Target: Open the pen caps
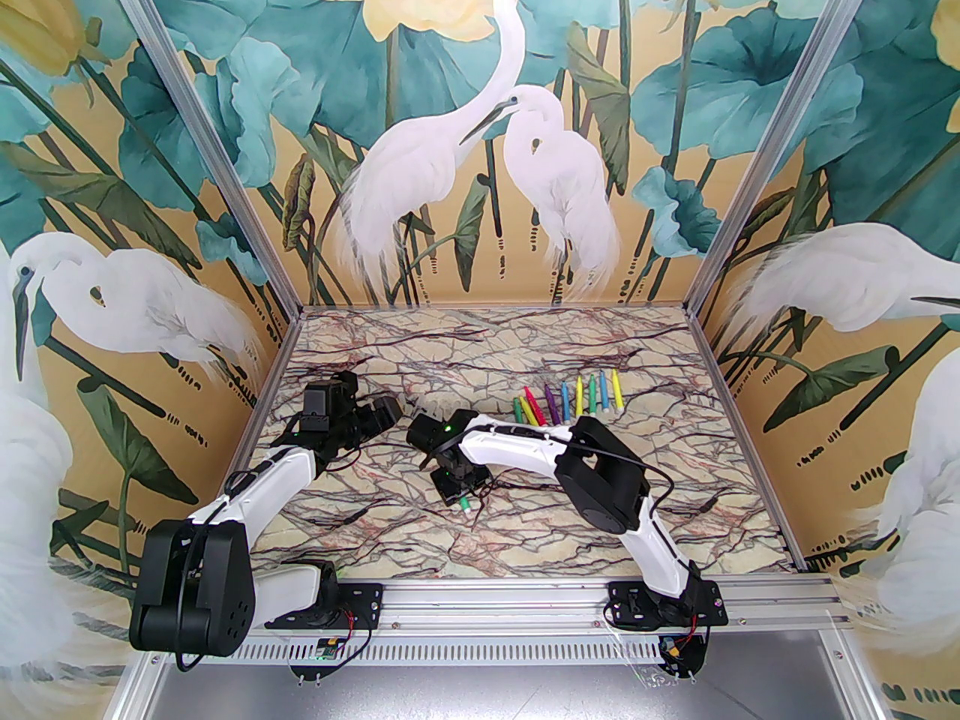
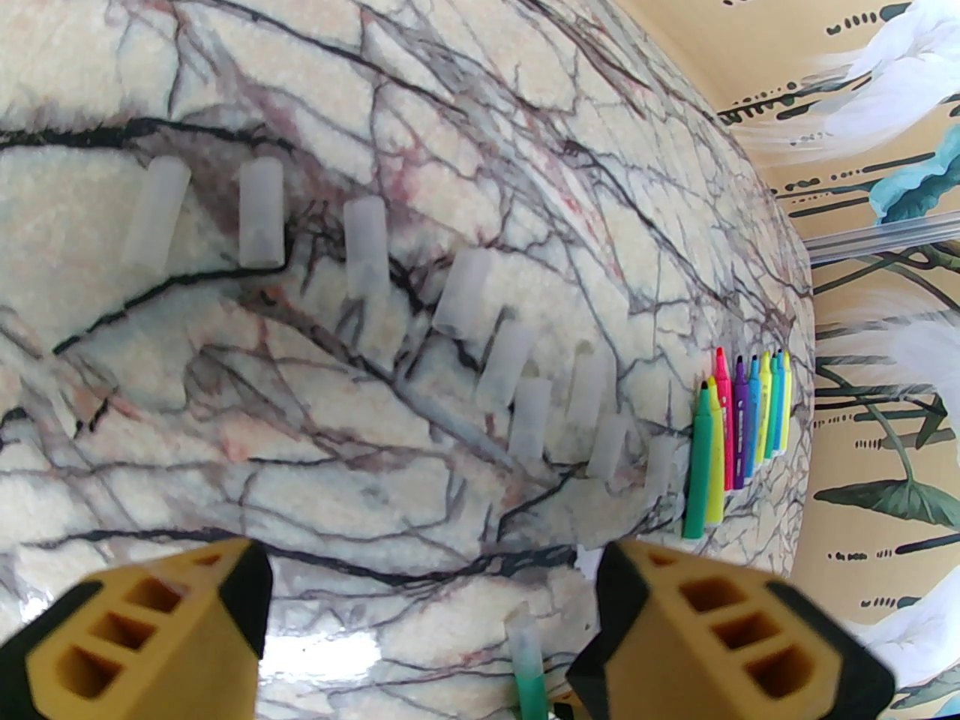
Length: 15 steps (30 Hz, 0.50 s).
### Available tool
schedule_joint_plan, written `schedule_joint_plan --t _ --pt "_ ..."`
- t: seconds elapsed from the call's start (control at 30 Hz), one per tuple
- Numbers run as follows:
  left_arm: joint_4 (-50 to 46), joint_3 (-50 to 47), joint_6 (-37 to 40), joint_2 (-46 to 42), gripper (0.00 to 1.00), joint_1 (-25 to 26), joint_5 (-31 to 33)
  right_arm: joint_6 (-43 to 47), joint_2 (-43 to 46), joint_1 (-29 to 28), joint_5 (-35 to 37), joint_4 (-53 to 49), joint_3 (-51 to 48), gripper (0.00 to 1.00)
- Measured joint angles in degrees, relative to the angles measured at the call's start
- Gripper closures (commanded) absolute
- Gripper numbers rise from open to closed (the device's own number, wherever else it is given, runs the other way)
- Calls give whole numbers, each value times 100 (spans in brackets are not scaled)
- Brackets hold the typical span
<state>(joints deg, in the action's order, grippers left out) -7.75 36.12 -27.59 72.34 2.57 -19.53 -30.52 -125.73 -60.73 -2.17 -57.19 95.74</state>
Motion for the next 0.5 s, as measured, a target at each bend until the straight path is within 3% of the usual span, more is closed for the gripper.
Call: schedule_joint_plan --t 0.5 --pt "184 -24 -98 0 24 0 -166 -407 -72 -116 365 -55 70 76"
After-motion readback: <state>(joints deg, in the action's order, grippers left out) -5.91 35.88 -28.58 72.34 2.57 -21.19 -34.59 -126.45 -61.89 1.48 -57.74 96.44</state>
